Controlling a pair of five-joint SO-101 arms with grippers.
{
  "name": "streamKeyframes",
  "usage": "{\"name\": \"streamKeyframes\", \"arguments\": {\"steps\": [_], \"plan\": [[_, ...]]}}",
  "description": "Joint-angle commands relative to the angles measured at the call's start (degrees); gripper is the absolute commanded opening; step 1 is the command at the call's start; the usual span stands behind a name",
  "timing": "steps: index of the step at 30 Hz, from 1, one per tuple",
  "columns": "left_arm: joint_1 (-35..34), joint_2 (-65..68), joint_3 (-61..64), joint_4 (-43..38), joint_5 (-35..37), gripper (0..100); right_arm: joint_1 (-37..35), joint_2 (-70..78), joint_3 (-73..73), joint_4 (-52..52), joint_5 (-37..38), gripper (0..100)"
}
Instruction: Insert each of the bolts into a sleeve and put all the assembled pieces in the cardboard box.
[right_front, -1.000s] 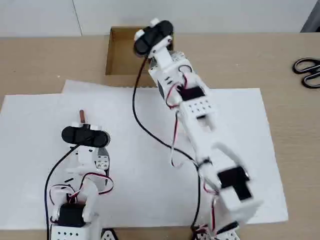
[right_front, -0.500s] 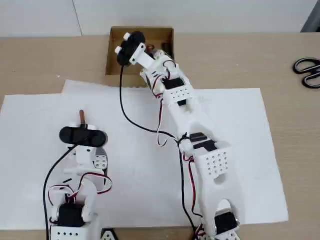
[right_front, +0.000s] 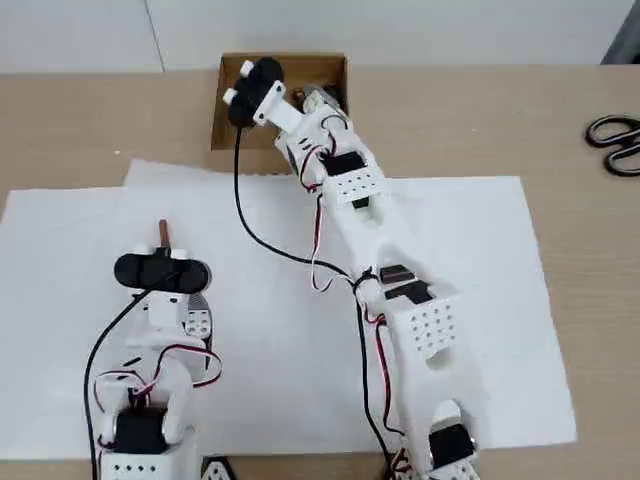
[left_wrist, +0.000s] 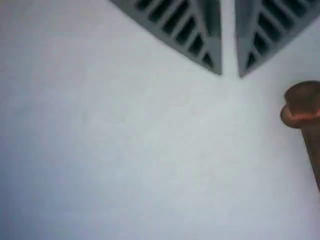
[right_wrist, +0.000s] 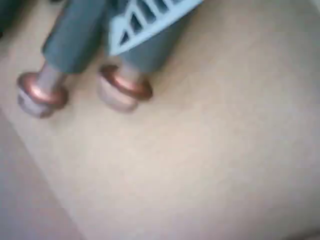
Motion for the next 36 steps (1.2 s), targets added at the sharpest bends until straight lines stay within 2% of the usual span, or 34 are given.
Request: {"name": "streamKeyframes", "arguments": {"steps": [1, 3, 7, 12, 19, 25, 29, 33, 36], "plan": [[-0.18, -0.44, -0.31, 0.26, 0.00, 1, -0.22, -10.51, -3.08, 8.40, 0.35, 6.5], [-0.18, -0.44, -0.31, 0.26, 0.00, 1, -0.04, -14.11, -3.08, 15.52, 0.26, 0.2], [-0.18, -0.44, -0.31, 0.26, 0.00, 1, 0.13, -21.14, -3.08, 29.41, 0.09, 1.0], [-0.18, -0.44, -0.31, 0.26, 0.00, 1, 0.13, -25.27, -3.08, 41.27, -6.77, 0.3], [-0.18, -0.44, -0.31, 0.26, 0.00, 1, 1.80, -27.74, -3.08, 60.00, -11.96, 0.3], [-0.26, -0.44, -0.31, 0.26, 0.00, 1, 4.53, -30.90, -3.08, 73.80, -6.42, 0.4], [-0.26, -0.44, -0.31, 0.26, 0.00, 1, 6.99, -32.92, -1.93, 74.86, -2.99, 1.4], [-0.26, -0.44, -0.31, 0.26, 0.00, 1, 7.16, -34.68, 3.52, 75.12, 2.37, 9.6], [-0.26, -0.44, -0.31, 0.26, 0.00, 1, 6.90, -37.32, 9.58, 75.12, 5.98, 11.0]]}}
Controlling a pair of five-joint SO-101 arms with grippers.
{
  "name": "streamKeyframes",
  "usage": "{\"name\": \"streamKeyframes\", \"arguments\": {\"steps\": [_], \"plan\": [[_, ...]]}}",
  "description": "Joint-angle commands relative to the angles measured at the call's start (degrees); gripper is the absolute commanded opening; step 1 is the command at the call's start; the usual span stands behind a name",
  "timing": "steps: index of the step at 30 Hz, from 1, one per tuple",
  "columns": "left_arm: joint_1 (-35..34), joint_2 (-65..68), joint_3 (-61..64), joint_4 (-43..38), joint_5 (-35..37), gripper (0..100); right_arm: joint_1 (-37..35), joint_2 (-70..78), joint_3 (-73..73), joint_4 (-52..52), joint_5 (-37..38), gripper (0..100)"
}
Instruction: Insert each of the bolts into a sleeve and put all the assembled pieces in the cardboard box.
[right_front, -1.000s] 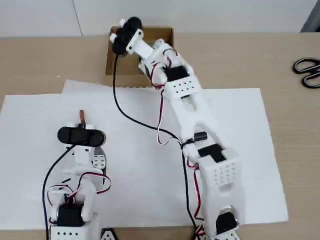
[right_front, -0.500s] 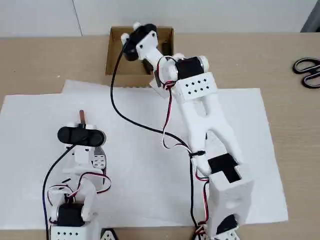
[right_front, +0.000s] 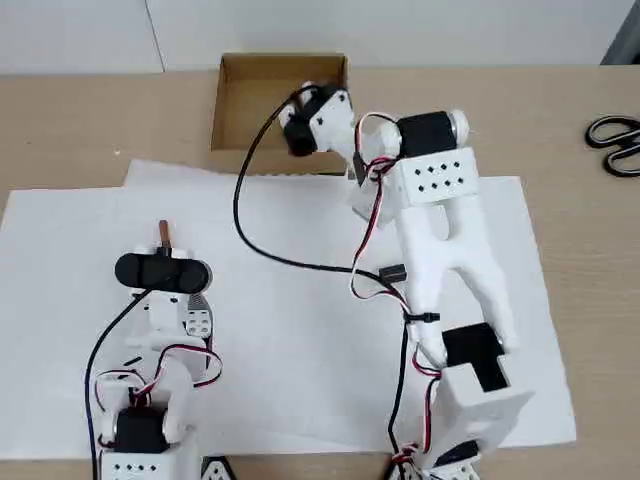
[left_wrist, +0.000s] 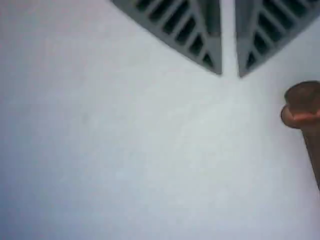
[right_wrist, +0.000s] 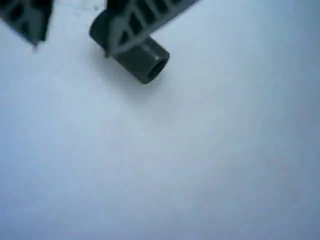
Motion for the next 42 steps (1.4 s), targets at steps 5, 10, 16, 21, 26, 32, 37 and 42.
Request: {"name": "streamKeyframes", "arguments": {"steps": [5, 10, 16, 21, 26, 32, 37, 42], "plan": [[-0.35, -0.44, -0.31, 0.26, 0.00, 1, 0.22, -9.80, 13.98, 0.22, 11.60, 11.1], [-0.35, -0.44, -0.31, 0.26, 0.00, 1, 0.57, -10.51, 20.75, -0.31, 19.25, 11.1], [-0.35, -0.44, -0.31, 0.26, 0.00, 1, 1.27, -10.42, 26.11, -3.65, 26.73, 11.2], [-0.35, -0.44, -0.31, 0.26, 0.00, 1, 2.15, -10.42, 30.86, -8.13, 31.74, 11.2], [-0.35, -0.44, -0.22, 0.26, 0.00, 1, 3.82, -10.33, 34.64, -13.05, 35.34, 11.2], [-0.35, -0.44, -0.22, 0.26, 0.00, 1, 4.97, -8.22, 34.11, -15.08, 36.92, 11.2], [-0.35, -0.44, -0.22, 0.26, 0.00, 1, 4.88, -6.46, 30.86, -14.81, 36.92, 12.1], [-0.35, -0.44, -0.22, 0.26, 0.00, 1, 4.88, -6.29, 29.80, -14.73, 37.98, 16.9]]}}
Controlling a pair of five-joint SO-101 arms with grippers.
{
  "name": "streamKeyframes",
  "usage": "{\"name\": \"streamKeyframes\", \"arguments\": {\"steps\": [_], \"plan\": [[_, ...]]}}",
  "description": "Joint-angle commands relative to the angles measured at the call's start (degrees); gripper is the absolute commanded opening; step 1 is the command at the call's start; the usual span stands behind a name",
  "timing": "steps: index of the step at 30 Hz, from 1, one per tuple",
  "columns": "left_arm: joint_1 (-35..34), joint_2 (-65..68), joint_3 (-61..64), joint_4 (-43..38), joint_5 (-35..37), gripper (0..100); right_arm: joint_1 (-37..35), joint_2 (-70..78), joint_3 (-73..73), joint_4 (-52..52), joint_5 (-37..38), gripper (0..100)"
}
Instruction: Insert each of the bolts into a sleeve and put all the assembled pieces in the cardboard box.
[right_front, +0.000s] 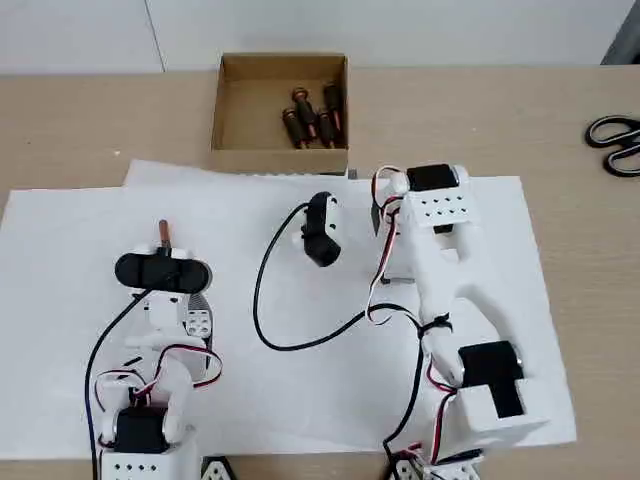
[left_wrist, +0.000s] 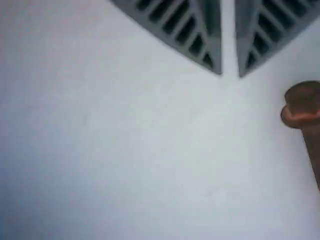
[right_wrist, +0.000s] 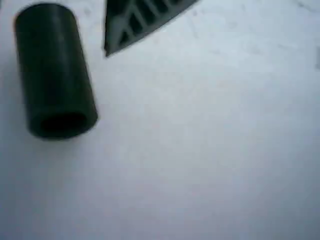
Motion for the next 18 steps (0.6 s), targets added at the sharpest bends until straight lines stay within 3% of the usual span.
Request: {"name": "streamKeyframes", "arguments": {"steps": [1, 14, 18], "plan": [[-0.35, -0.44, -0.22, 0.26, 0.00, 1, 0.48, -0.13, -2.29, -0.22, 1.67, 16.9], [-0.35, -0.44, -0.22, 0.26, 0.00, 1, 0.57, 8.13, -2.20, -2.07, 1.93, 16.8], [-0.35, -0.44, -0.22, 0.26, 0.00, 1, 1.71, 12.26, -2.20, -4.79, 2.02, 12.3]]}}
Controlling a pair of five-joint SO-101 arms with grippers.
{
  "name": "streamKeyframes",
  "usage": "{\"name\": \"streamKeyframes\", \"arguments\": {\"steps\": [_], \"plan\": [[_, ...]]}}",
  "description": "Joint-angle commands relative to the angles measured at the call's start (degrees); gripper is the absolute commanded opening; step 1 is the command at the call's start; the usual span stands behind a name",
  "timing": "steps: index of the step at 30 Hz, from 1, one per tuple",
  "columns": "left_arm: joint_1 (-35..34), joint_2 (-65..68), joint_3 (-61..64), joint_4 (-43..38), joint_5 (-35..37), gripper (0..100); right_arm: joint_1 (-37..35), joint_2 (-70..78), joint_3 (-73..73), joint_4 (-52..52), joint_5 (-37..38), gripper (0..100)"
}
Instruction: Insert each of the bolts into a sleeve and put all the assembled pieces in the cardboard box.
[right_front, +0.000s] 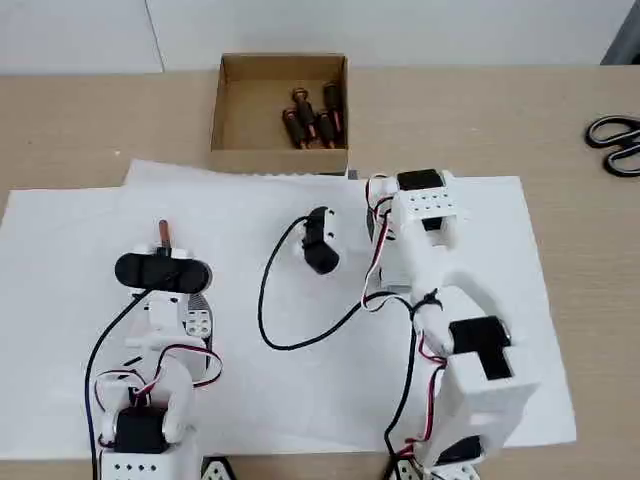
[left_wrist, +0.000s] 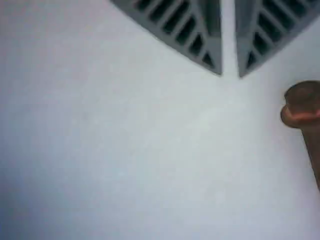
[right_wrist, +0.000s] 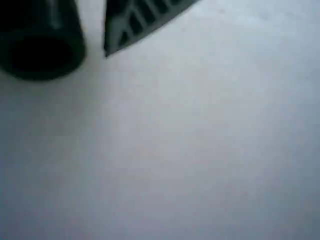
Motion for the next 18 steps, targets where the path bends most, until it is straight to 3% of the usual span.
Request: {"name": "streamKeyframes", "arguments": {"steps": [1, 6, 11, 18], "plan": [[-0.35, -0.44, -0.22, 0.26, 0.00, 1, 1.45, 2.86, -1.58, -2.59, 0.62, 11.1], [-0.35, -0.44, -0.22, 0.26, 0.00, 1, 1.45, 6.90, -1.67, -3.30, 0.35, 0.7], [-0.35, -0.44, -0.22, 0.26, 0.00, 1, 1.10, 7.25, -3.25, -2.77, -0.09, 0.8], [-0.35, -0.44, -0.22, 0.26, -0.18, 1, -0.75, 2.95, -16.35, 4.70, -9.85, 0.8]]}}
